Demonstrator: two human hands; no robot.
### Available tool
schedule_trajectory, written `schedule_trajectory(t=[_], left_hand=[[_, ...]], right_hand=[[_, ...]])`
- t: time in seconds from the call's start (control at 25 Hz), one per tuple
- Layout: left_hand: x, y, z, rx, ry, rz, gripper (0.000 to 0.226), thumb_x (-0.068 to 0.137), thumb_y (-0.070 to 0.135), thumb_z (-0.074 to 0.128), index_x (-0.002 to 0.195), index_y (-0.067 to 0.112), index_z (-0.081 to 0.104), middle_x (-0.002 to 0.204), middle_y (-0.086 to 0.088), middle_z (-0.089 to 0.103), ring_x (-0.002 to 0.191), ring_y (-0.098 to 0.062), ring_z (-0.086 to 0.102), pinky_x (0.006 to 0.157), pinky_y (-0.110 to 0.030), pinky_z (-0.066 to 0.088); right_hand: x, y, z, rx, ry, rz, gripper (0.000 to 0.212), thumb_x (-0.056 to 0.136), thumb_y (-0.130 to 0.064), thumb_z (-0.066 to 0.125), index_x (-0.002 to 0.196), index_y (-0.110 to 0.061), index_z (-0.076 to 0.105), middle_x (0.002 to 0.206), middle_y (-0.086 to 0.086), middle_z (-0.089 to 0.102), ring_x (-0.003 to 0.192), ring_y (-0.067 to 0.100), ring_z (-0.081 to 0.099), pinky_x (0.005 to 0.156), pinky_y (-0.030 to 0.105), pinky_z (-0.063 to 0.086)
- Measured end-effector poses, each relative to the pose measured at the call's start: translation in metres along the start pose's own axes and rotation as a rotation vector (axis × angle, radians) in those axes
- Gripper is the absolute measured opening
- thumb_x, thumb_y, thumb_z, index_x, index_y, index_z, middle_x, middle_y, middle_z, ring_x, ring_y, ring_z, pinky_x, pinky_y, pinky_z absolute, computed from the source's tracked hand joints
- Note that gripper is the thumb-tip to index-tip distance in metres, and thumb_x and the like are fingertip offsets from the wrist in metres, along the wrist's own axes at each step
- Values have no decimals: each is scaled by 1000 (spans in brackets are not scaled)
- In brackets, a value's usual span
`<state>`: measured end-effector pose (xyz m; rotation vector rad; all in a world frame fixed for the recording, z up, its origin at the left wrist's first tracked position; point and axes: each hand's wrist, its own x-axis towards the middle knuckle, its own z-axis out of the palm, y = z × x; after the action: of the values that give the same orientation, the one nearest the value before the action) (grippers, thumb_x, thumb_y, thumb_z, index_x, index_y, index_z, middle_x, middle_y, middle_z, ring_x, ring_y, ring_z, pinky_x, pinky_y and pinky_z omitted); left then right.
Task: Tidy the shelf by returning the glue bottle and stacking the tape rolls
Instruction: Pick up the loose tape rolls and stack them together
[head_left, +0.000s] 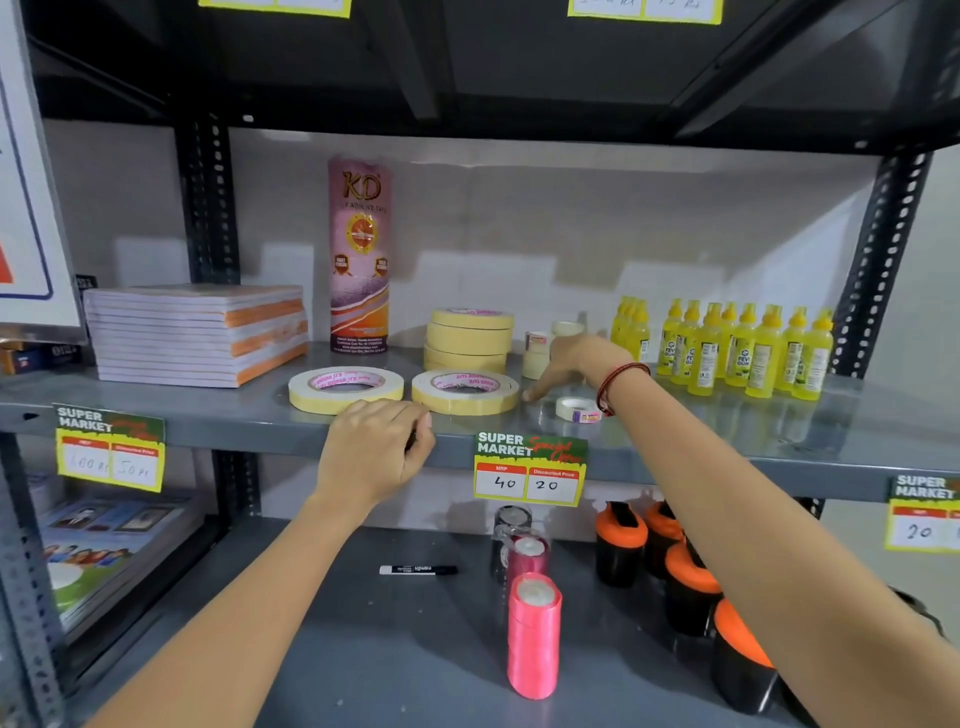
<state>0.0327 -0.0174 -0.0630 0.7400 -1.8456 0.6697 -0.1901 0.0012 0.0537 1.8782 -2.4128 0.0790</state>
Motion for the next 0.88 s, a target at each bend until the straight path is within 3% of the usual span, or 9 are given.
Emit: schedule_trajectory(t=[0.08,0.16,0.32,0.36,0.48,0.64,0.8,0.88], left_hand=[[-1,1,0,5,7,1,44,87,22,38,65,4,71,55,-6,69,48,-25,63,47,-28,47],[-1,1,0,-1,3,-3,44,87,23,37,65,5,70,55,-6,68,48,-26,63,47,-28,46],[-1,2,0,-5,-5,-12,44,88,23,37,66,5,70,55,-5,68,50,-26,63,48,-30,46],[-1,2,0,-7,-4,-11,44,88,24,37,66,5,70,55,-5,68,50,-26,63,48,-29,47],[-1,2,0,-15,2,-19,43,87,24,38,64,6,69,55,-4,68,49,-25,63,47,-29,46],[-1,2,0,-16,15,-10,40,86,23,39,64,8,69,55,-2,67,48,-23,62,47,-25,44],[0,1,1,-20,32,-2,39,83,23,41,67,8,73,57,-2,70,48,-21,64,47,-23,46],[0,0,1,-22,32,-1,39,82,23,41,69,7,75,60,-2,72,50,-21,65,47,-24,48]], right_hand=[[-14,-3,-7,-81,-89,24,77,80,-53,65,137,-6,45,144,12,48,128,30,49,100,36,44],[-21,-3,-9,-119,-112,38,74,82,-52,63,138,-6,45,144,11,48,128,30,50,100,36,44],[-20,1,-8,-61,-163,17,57,86,-31,66,131,0,50,144,14,47,105,28,62,86,37,52],[-16,3,-9,1,-163,13,53,85,-26,67,129,-1,52,142,14,48,106,29,61,88,38,53],[3,14,-19,215,-46,-17,46,80,-16,70,123,-3,60,121,13,59,105,28,60,93,39,54],[39,19,-29,471,156,-53,48,78,-8,67,125,-11,59,100,13,64,83,24,59,72,30,52],[69,18,-19,414,230,-53,50,78,-8,68,127,-13,57,132,16,53,118,30,54,95,32,45],[79,15,-11,415,275,-66,46,81,-8,63,126,-10,56,134,17,52,122,30,51,94,29,43]])
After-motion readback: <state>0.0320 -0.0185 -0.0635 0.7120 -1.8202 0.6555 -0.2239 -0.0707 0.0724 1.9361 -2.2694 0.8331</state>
